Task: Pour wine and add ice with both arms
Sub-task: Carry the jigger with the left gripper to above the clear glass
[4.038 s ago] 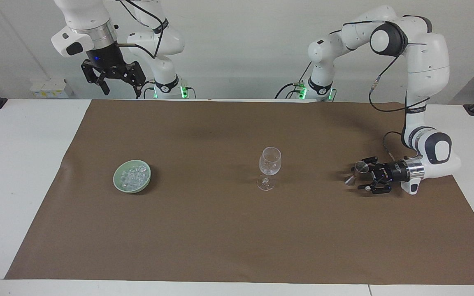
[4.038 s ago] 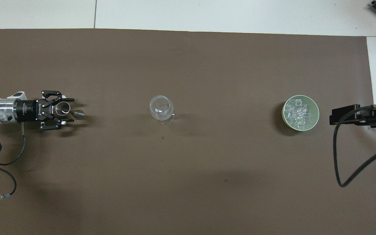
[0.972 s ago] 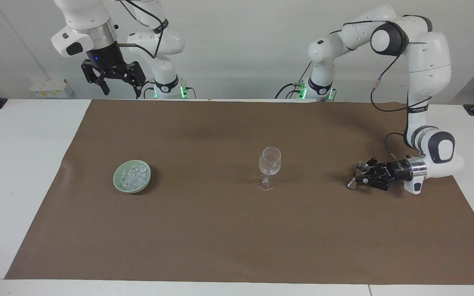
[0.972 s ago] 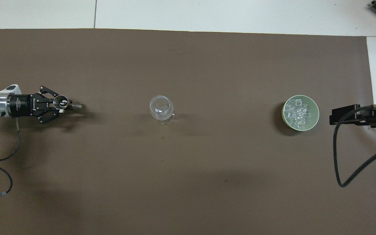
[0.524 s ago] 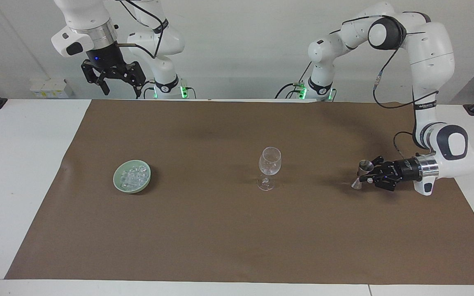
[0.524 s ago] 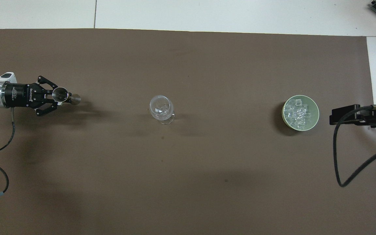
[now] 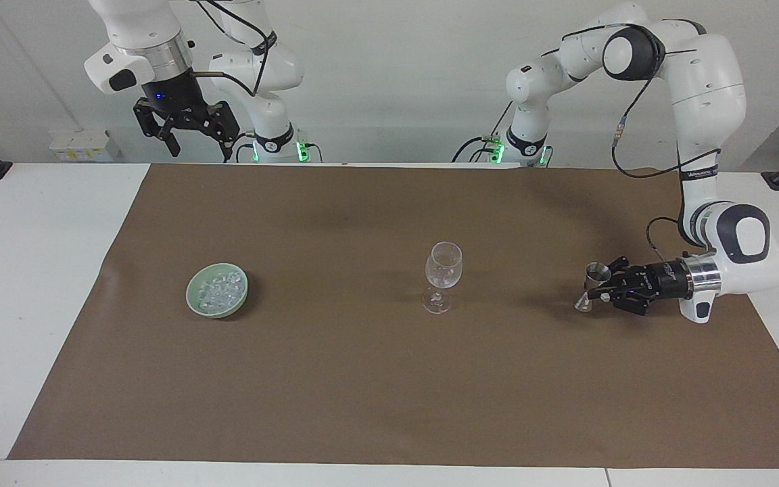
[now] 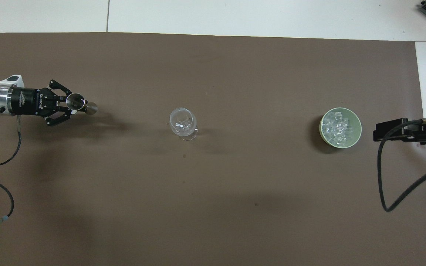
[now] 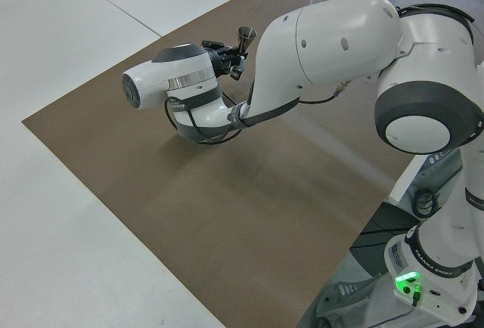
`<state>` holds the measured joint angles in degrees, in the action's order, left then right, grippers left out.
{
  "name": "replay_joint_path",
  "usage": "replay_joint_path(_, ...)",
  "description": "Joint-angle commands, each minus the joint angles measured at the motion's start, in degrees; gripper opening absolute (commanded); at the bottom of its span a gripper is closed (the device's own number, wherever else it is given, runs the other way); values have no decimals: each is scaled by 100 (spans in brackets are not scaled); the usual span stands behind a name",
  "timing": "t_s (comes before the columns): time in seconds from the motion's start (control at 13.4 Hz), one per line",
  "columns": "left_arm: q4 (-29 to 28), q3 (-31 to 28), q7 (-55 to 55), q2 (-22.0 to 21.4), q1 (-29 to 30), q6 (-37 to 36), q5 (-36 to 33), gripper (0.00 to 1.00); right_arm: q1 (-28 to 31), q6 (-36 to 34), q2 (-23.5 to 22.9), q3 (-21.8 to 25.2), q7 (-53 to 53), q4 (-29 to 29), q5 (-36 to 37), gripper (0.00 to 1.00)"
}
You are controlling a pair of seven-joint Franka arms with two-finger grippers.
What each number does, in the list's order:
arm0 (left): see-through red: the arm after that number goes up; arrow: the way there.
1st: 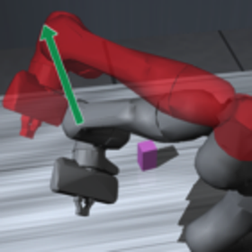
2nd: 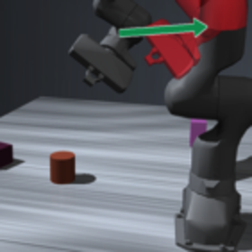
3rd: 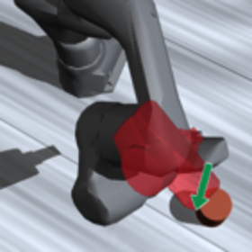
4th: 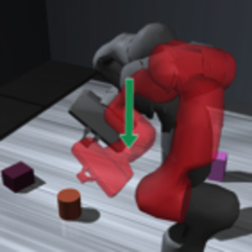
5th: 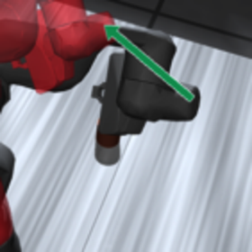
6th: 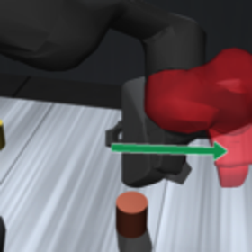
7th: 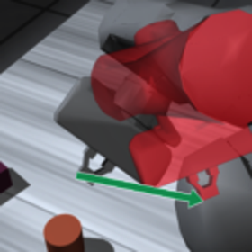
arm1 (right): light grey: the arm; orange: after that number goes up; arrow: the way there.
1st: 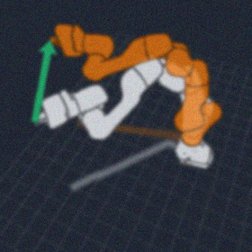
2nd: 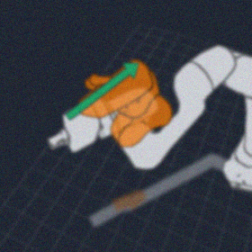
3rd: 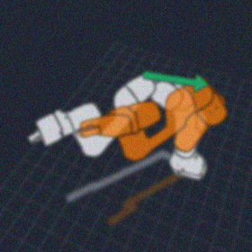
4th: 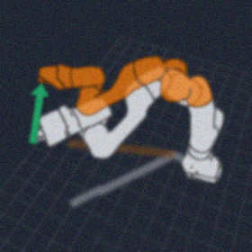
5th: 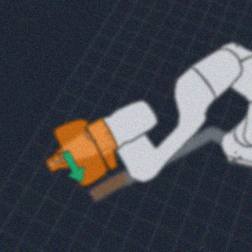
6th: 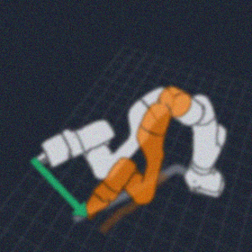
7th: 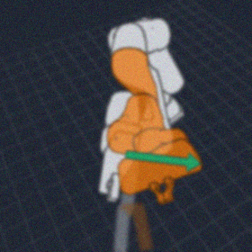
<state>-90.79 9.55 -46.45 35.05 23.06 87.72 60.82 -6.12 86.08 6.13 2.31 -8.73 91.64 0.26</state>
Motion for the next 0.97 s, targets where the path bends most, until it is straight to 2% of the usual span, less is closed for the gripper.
replay_joint_path(0.0, 88, -23, -346, -113, -118, 122, -106, 0, 14, -74, 64, 33, 82, 47, -44, 100)
replay_joint_path(0.22, 219, 12, -601, -130, -214, 201, -228, 0, 14, -74, 64, 33, 82, 39, -44, 100)
replay_joint_path(0.67, 141, 108, -865, -498, -469, 606, -211, 0, 14, -74, 64, 33, 82, 47, -52, 100)
replay_joint_path(0.9, -515, 100, -848, -1217, -758, 1131, -185, 0, 14, -74, 64, 33, 73, 47, -52, 100)
